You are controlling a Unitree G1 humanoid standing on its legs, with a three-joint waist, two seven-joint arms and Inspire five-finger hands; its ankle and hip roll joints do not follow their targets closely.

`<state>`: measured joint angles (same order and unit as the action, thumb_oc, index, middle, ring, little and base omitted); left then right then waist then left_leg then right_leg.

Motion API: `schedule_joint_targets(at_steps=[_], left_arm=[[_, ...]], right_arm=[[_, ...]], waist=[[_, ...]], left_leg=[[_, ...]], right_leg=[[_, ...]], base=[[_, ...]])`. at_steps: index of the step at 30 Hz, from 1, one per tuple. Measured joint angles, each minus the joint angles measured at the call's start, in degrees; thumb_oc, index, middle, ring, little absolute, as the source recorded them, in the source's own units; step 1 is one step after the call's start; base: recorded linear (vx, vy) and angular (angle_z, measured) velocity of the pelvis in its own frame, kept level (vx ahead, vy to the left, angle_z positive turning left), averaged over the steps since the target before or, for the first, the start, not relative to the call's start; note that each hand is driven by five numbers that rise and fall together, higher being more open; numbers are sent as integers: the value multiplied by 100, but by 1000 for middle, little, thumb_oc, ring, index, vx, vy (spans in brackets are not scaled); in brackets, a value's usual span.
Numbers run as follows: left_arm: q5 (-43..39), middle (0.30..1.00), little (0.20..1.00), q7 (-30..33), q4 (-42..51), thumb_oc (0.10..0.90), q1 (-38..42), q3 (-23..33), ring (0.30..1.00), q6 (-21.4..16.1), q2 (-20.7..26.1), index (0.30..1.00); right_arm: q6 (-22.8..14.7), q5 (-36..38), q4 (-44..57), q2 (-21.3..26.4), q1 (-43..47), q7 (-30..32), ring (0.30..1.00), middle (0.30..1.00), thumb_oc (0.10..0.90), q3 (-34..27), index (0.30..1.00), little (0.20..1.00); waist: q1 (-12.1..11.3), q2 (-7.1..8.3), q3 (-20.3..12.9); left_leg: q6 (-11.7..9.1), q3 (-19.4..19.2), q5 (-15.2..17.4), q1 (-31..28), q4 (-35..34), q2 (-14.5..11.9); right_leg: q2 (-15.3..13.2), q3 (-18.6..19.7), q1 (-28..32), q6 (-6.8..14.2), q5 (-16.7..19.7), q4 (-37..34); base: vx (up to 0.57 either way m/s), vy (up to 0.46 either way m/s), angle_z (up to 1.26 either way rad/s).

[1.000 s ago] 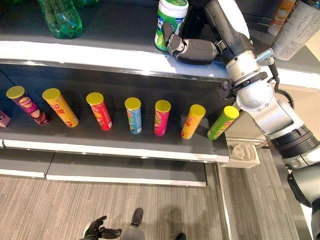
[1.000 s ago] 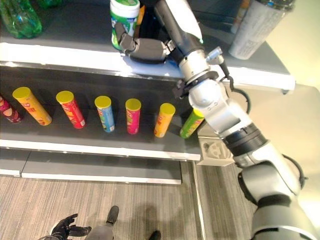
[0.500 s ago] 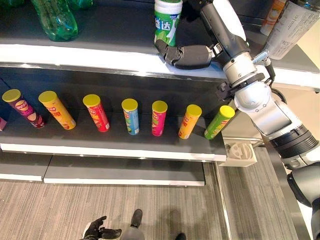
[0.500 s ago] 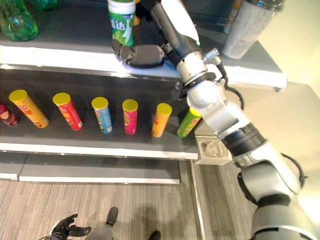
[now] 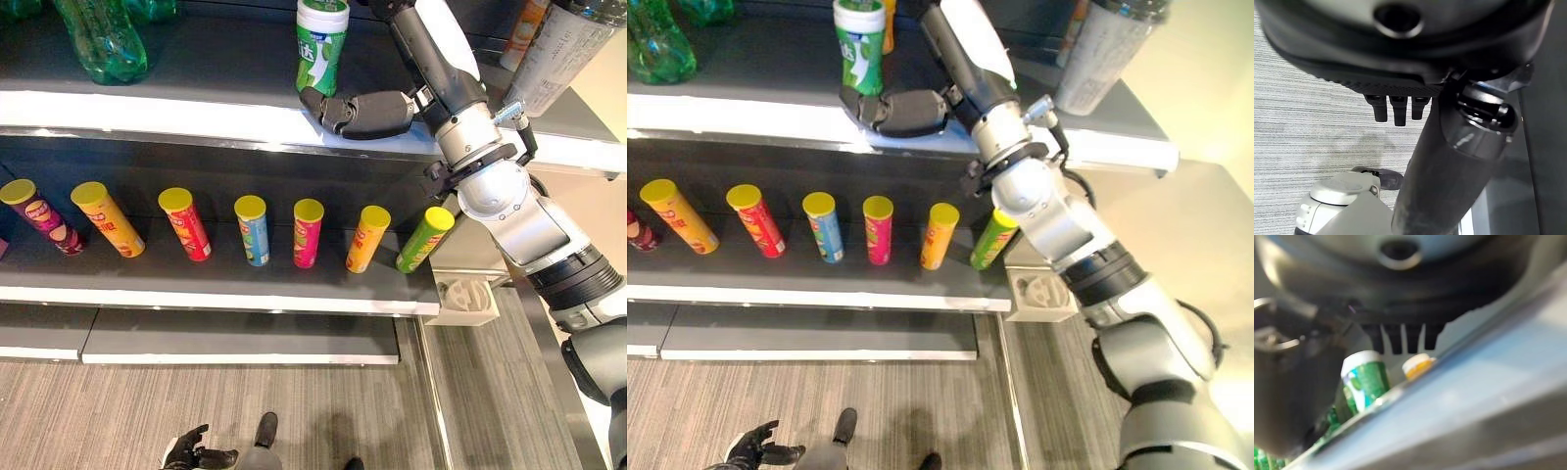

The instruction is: Put the goods on the table back onto the shelves and tidy them up.

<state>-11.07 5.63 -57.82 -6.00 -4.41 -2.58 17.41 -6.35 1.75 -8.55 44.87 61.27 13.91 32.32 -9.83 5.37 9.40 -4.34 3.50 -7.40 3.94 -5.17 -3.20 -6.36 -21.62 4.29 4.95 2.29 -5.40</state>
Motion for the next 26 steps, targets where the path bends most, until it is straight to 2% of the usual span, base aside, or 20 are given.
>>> schedule_joint_targets(at_steps=[3, 5, 7, 8, 11, 14, 16, 17, 21, 22, 24, 26], left_arm=[[19, 900, 900, 3, 7, 800, -18, 1, 900, 29, -3, 900], [46, 900, 900, 11, 51, 800, 0, 4, 900, 41, -5, 900], [69, 900, 900, 20, 48, 800, 10, 3, 900, 47, -10, 900], [168, 900, 900, 35, 46, 800, 33, 5, 900, 51, -16, 900], [240, 900, 900, 39, 51, 800, 32, 3, 900, 52, -32, 900], [287, 900, 900, 20, 46, 800, -67, 0, 900, 53, -36, 900], [453, 900, 900, -14, 50, 800, -96, -89, 900, 53, -69, 900], [467, 900, 900, -52, 70, 800, -72, -159, 900, 50, -72, 900], [573, 900, 900, -224, 245, 800, -124, -163, 900, 43, -53, 900], [576, 900, 900, -259, 257, 800, -131, -173, 900, 42, -51, 900], [669, 900, 900, -283, 312, 800, -144, -181, 900, 13, -78, 900], [672, 900, 900, -325, 330, 800, -182, -184, 900, 6, -89, 900]], right_arm=[[-14, -193, 1113, 8, -235, 94, 900, 900, 800, -531, 900, 900], [-56, -448, 1902, -10, -483, 213, 900, 900, 800, -1037, 900, 900], [-215, -688, 2430, -143, -570, 410, 900, 900, 800, -1400, 900, 900], [-271, -800, 2846, -348, -747, 431, 900, 900, 800, -1672, 900, 900], [-492, -711, 3367, -456, -1200, 333, 900, 900, 800, -1611, 900, 900], [-719, -161, 3657, -687, -1954, -164, 900, 900, 800, -1349, 900, 900], [-874, 678, 3669, -1037, -2894, -743, 900, 900, 800, -1051, 900, 900], [-881, 1029, 3657, -1051, -3252, -967, 900, 900, 800, -1021, 900, 900], [-620, 1904, 3313, -684, -4746, -1728, 900, 900, 800, -924, 900, 900], [-532, 2016, 3131, -732, -5038, -1861, 900, 900, 800, -939, 900, 900], [-490, 2239, 2923, -903, -5860, -1934, 900, 900, 800, -1161, 900, 900], [-375, 2292, 2620, -921, -6510, -2042, 900, 900, 800, -1246, 900, 900]], waist=[[146, -24, 1], [137, -48, -1], [203, -94, -18], [310, -143, -48], [478, -237, -149], [652, -226, -350], [839, -229, -415], [873, -232, -421], [1144, -270, -433], [1250, -280, -436], [1259, -328, -457], [1416, -376, -452]], left_leg=[[18, -36, 14, -17, 1, 2], [28, -89, 21, -48, 0, 2], [36, -159, 29, -103, 0, 1], [36, -175, 29, -144, -1, 0], [37, -360, 58, -259, -4, -38], [12, -547, 92, -306, -7, -85], [15, -700, 103, -394, -9, -112], [21, -777, 109, -409, -9, -116], [39, -1069, 184, -481, -31, -129], [53, -1196, 190, -525, -19, -142], [62, -1265, 202, -537, -33, -151], [58, -1343, 211, -549, -34, -158]], right_leg=[[-11, 26, -1, 0, -1, 0], [-16, 80, 3, 0, 0, 0], [-24, 156, 17, -2, 8, 0], [-26, 168, 53, 0, 14, 1], [-16, 353, 65, -2, 60, 0], [7, 524, 3, -9, 89, 0], [16, 690, -6, -12, 110, -1], [18, 783, -27, -7, 123, -2], [7, 1073, -162, 53, 187, -3], [10, 1164, -196, 68, 218, -3], [16, 1257, -206, 73, 226, -38], [21, 1301, -216, 76, 228, -41]], base=[[-3, 4, -4], [0, 3, -14], [-11, -8, -16], [-17, -6, -13], [-21, -3, -31], [-15, 7, -37], [-26, 10, -38], [-17, 13, -36], [-13, 17, -43], [-5, 9, -46], [-3, 15, -31], [-21, 13, -18]])
